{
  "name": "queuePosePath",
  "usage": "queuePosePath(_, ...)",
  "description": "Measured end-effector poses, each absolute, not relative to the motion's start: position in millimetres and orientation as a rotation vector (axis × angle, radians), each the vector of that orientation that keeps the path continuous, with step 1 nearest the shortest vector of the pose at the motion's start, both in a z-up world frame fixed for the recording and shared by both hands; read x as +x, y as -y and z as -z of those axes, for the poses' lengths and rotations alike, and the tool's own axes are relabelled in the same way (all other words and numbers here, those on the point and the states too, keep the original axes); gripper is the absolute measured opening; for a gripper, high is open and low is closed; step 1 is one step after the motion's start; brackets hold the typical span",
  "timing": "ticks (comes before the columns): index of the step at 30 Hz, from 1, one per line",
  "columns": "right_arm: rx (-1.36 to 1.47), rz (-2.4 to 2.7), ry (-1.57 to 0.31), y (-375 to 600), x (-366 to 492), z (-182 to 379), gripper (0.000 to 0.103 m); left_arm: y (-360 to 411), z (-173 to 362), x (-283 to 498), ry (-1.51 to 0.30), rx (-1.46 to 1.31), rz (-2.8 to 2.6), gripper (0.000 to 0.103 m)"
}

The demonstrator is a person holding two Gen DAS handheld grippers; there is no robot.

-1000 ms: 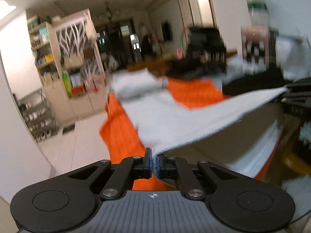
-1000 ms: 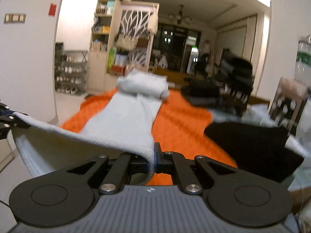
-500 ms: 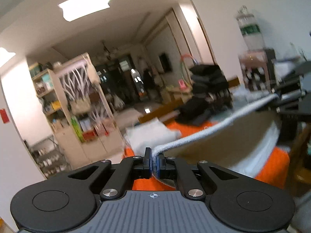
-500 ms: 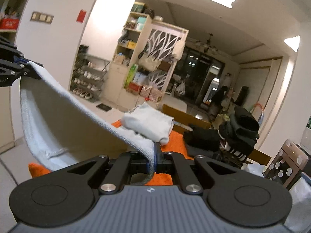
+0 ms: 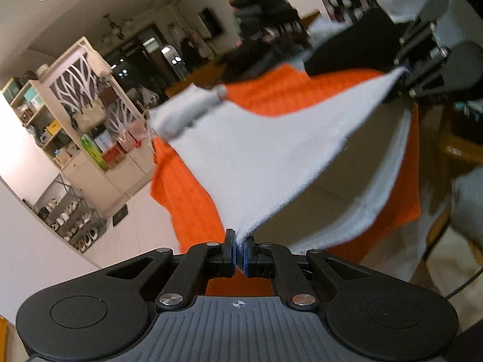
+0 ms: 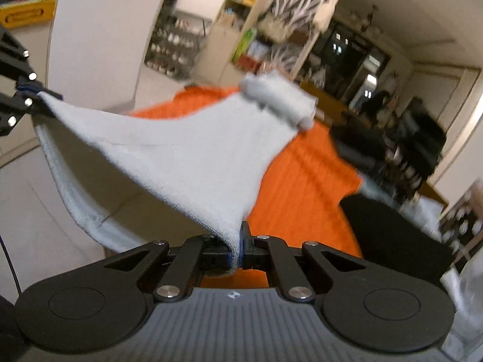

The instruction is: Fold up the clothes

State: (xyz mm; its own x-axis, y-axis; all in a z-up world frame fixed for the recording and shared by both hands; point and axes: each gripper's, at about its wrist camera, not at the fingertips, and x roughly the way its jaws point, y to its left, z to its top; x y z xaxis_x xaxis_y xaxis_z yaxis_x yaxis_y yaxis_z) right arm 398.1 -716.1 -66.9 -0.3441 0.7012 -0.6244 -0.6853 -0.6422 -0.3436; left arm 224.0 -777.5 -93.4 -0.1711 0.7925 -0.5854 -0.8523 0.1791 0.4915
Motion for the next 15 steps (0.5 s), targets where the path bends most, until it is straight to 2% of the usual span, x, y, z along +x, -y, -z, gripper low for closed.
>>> queuePosePath(2,-0.979,-2.038,0.003,719.0,398.4,88.4,0.006,781.7,114.4,225.8,-0.985,-0.087,-1.428,0.007)
queuePosePath(6,-1.035,-2.033,-0.011,724.4,399.6,128.5,0.015,795.1,150.2,226.3,-1.021,-0.106,-1.351,0.011)
queuePosePath(10,-1.031,-2.074,-0.086,736.1,410.4,132.0,0.016,809.0,183.6,225.6,-1.049,-0.130,-1.279,0.013)
queuePosePath(14,-1.022,-2.115,-0.167,748.2,421.9,132.9,0.017,821.9,165.8,197.5,-0.953,-0.266,-1.350,0.014)
queuePosePath(15,-1.019,-2.125,-0.188,751.3,424.8,133.1,0.020,823.2,159.8,189.3,-0.927,-0.303,-1.375,0.015)
